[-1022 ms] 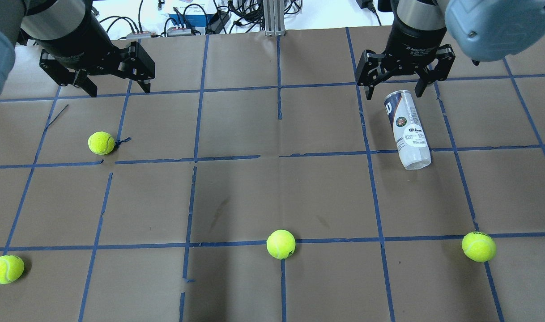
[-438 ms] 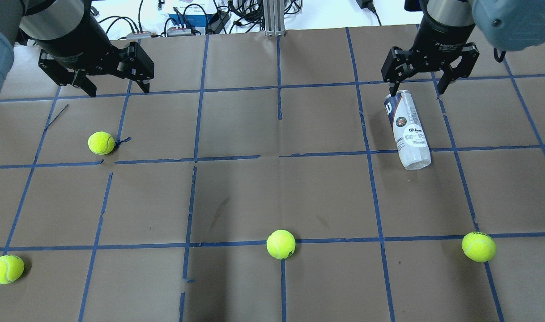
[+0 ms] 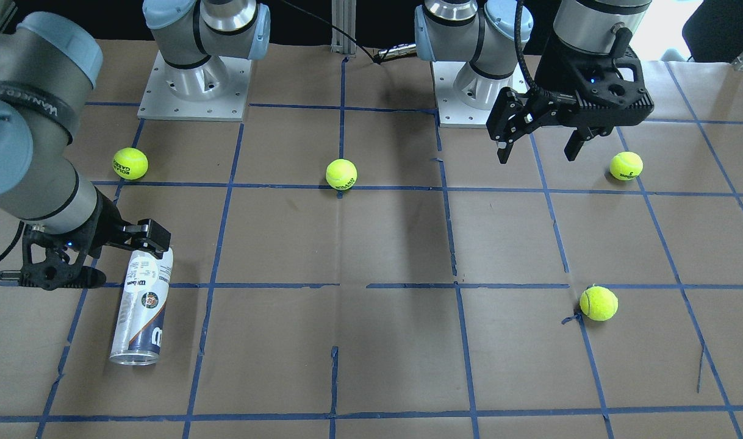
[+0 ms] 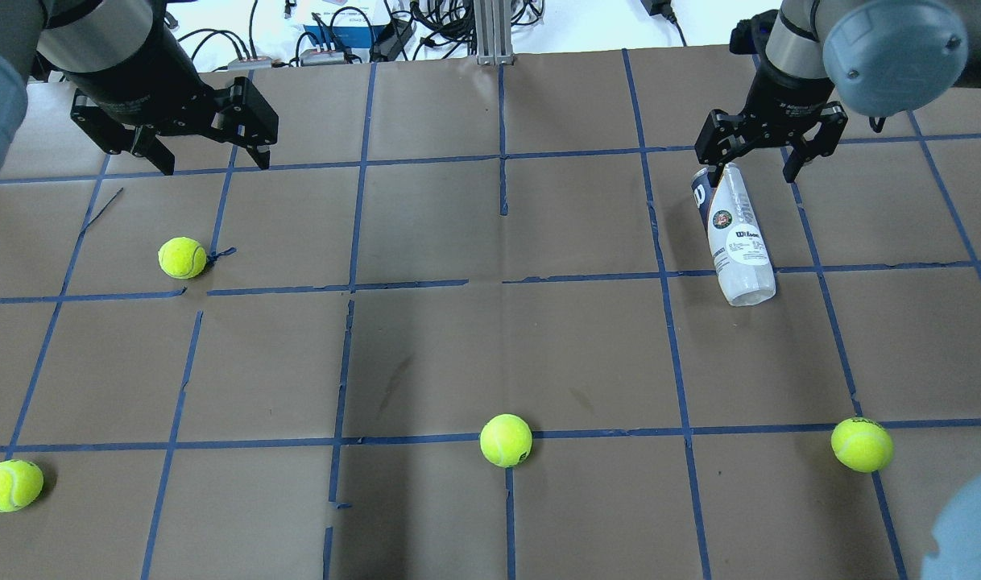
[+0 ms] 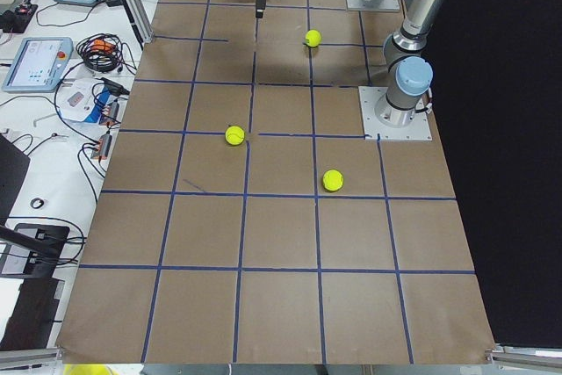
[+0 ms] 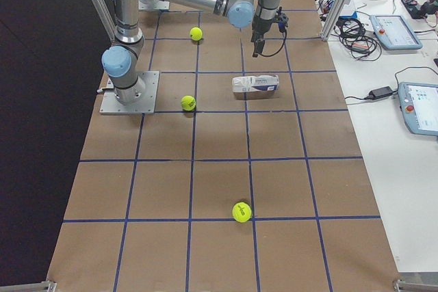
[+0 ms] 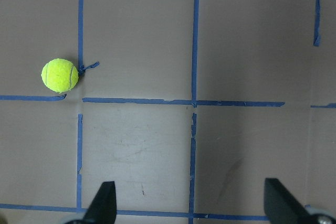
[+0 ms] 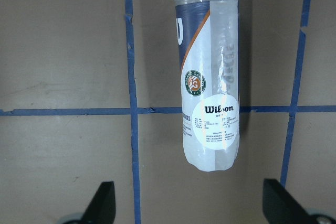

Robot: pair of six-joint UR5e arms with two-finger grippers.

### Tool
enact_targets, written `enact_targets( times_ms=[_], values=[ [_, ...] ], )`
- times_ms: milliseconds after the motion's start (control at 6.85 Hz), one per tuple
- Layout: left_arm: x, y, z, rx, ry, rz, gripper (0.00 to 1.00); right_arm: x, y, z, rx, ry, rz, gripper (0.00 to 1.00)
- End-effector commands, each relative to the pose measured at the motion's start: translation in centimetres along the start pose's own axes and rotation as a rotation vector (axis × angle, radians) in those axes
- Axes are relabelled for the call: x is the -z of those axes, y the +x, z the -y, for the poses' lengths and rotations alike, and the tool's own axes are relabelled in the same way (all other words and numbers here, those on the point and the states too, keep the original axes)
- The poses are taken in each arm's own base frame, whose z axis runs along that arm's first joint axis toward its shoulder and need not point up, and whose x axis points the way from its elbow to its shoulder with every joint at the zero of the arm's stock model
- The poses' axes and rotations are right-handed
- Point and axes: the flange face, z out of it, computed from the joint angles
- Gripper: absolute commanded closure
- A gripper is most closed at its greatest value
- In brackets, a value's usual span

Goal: Lift up tennis ball bucket
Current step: 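Move the right gripper down over the lying Wilson tennis ball can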

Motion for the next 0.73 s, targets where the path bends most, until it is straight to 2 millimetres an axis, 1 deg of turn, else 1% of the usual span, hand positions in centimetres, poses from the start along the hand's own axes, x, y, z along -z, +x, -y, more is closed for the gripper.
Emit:
enact_targets(
  times_ms=[0,146,292,584],
  values=[
    [0.0,-0.1,0.0,0.003,-0.001,-0.001,0.0,-5.8,2.8,1.3,0.015,0.006,0.005,0.0],
    [0.0,-0.2,0.0,0.004,-0.001,0.001,0.0,-7.6,3.0,2.1,0.017,0.002,0.009,0.0],
    [-0.1,-0.1,0.0,0.004,-0.002,-0.001,0.0,-10.3,3.1,3.5,0.024,-0.001,0.012,0.0],
    [-0.1,-0.2,0.1,0.006,-0.002,0.0,0.0,-12.5,3.2,4.5,0.046,-0.001,0.011,0.0]
  ],
)
